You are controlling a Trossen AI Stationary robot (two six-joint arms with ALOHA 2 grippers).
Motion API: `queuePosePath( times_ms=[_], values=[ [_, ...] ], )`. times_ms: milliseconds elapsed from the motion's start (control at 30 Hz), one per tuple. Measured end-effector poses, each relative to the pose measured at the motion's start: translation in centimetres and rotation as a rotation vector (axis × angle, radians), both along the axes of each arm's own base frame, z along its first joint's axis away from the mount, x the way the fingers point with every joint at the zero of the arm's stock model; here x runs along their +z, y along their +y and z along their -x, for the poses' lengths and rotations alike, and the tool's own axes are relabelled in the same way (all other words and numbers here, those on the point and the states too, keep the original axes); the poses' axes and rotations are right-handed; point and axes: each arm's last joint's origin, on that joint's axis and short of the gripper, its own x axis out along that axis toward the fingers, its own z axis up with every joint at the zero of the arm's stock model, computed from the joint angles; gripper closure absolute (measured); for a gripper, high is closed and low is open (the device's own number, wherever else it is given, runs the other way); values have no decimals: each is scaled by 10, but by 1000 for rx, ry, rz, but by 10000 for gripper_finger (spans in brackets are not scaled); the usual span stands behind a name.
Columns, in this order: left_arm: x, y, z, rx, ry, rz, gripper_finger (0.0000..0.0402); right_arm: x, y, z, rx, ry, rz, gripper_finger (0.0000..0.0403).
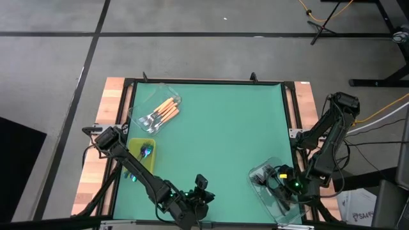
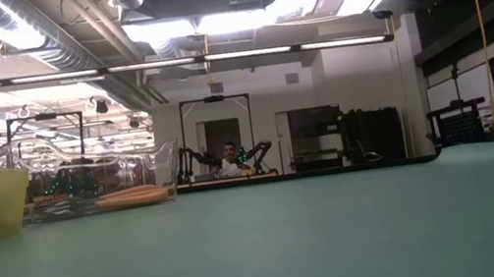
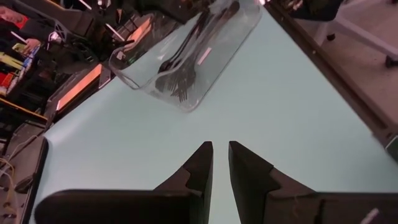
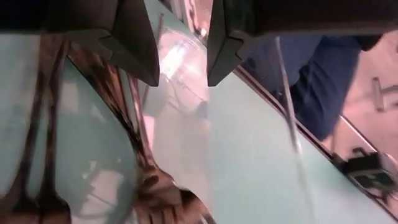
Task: Sort silverware by color (type)
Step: Return to Home Position
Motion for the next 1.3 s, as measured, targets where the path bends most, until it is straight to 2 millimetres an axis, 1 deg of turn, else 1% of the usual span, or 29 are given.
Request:
queuePosePath(
  times_ms=[100, 267, 367, 567, 867, 1100, 1200, 1300],
  values=[
    [2, -1, -1, -9, -10, 20, 356, 1, 0, -2, -34, -58, 13, 278],
    [2, 4, -6, -22, 0, 46, 356, 6, 1, -8, -125, -234, 26, 278],
    [2, 9, -9, -10, -1, 48, 356, 9, 1, -14, -130, -322, 55, 278],
    [7, 18, -20, 20, -55, 89, 356, 15, -4, -37, -84, -429, 111, 278],
    [16, 34, -38, 63, -155, 149, 356, 30, -26, -86, -7, -653, 295, 278],
    [25, 44, -49, 22, -227, 65, 356, 46, -52, -120, 22, -827, 468, 278],
    [35, 51, -49, 17, -243, 42, 356, 53, -64, -132, 53, -904, 530, 278],
    [55, 59, -43, 35, -273, 52, 356, 60, -75, -142, 103, -976, 572, 278]
  ],
)
